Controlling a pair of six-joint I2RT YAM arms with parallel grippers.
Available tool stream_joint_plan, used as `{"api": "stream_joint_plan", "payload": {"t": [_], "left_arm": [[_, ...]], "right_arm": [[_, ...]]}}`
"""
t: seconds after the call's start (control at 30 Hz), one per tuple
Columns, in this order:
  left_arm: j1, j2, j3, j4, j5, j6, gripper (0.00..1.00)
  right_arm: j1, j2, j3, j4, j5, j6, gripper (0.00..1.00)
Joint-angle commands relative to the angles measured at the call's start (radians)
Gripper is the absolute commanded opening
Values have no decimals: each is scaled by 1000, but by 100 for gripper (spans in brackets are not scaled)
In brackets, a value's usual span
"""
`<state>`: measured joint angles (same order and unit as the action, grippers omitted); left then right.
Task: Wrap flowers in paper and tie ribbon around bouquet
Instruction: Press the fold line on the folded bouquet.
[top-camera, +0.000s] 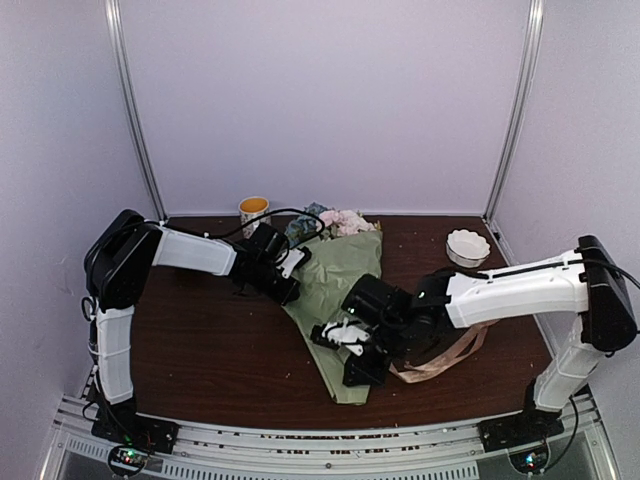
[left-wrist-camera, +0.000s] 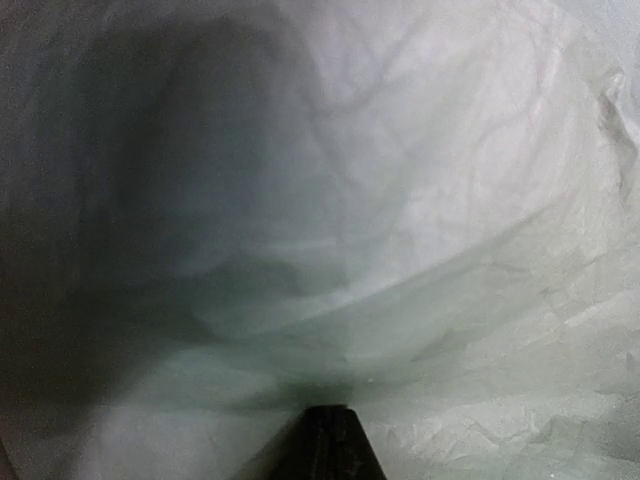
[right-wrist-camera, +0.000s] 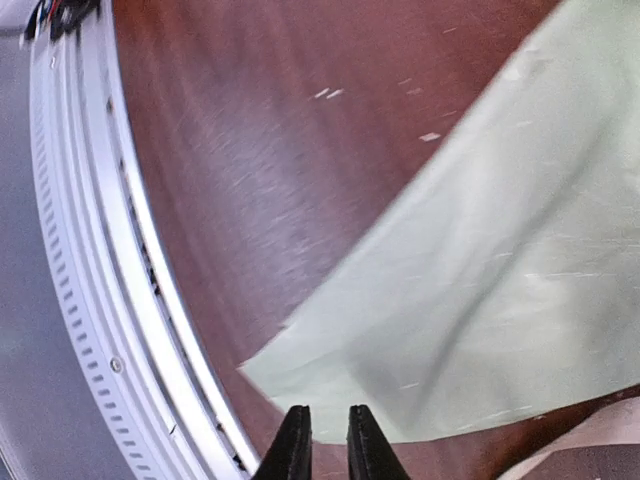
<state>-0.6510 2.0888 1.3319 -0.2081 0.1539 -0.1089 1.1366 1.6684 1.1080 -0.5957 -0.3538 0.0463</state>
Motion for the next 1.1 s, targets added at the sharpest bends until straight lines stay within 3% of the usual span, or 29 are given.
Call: {"api": "stream_joint_plan", "payload": {"t": [0.0, 0.2, 0.37, 0.63, 0.87, 1.07], "left_arm": [[10, 79, -26, -92, -46, 19, 6], [9, 79, -33, -94, -41, 27, 6], [10, 80, -31, -97, -40, 33, 6], [10, 83, -30, -99, -29, 46, 6], [10, 84, -30, -98, -31, 40, 6], [10, 83, -28, -102, -31, 35, 6]], "right_arm": [[-190, -5, -36, 98, -73, 56, 15], [-390, 113, 55, 205, -124, 90, 14], [-466, 252, 111, 184, -42, 128, 13], [-589, 190, 11, 176, 104, 180, 12], [-602, 7, -67, 108, 233, 226, 31], [-498, -109, -164, 67, 222, 301, 44]]}}
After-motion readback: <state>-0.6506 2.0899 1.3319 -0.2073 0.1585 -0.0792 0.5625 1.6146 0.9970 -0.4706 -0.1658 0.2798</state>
